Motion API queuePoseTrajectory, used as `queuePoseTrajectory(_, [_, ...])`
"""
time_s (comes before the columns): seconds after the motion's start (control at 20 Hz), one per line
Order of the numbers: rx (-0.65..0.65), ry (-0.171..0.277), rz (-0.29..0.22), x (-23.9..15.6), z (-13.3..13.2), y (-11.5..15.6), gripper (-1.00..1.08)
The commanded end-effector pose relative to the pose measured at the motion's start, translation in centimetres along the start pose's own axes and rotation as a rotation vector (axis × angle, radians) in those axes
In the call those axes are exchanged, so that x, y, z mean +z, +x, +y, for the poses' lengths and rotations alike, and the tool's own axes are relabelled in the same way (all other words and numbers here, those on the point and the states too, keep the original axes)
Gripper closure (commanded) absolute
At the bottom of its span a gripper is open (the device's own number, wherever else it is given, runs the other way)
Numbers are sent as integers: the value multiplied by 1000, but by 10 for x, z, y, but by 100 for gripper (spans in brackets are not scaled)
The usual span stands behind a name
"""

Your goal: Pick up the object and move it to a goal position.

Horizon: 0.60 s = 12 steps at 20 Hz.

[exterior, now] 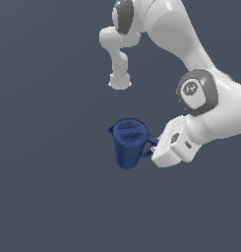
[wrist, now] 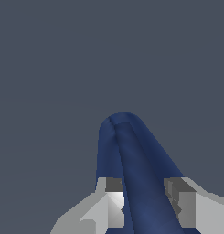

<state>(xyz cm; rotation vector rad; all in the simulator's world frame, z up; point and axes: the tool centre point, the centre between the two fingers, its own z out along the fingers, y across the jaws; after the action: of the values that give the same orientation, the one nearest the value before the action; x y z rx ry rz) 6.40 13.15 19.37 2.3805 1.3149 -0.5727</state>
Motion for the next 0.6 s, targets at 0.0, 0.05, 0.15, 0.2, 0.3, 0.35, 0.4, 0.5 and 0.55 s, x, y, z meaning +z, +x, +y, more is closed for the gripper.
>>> queuePoseTrajectory(0.0, [0,1,-1,1,0,0,108])
queuePoseTrajectory(0.05, [0,0,0,0,0,0,108])
queuePoseTrajectory(0.15, [-1,-1,0,0,0,0,108])
queuePoseTrajectory(0.2, [-1,-2,1,-1,0,-1,108])
queuePoseTrajectory(0.3, [-3,-5,3,-2,0,-3,108])
queuePoseTrajectory(0.35, [-4,-7,4,-3,0,-4,108])
queuePoseTrajectory(0.4, [-6,-10,6,-4,0,-6,108])
queuePoseTrajectory(0.5, [-9,-16,11,-8,0,-9,108])
queuePoseTrajectory(0.55, [-12,-20,13,-9,0,-12,108])
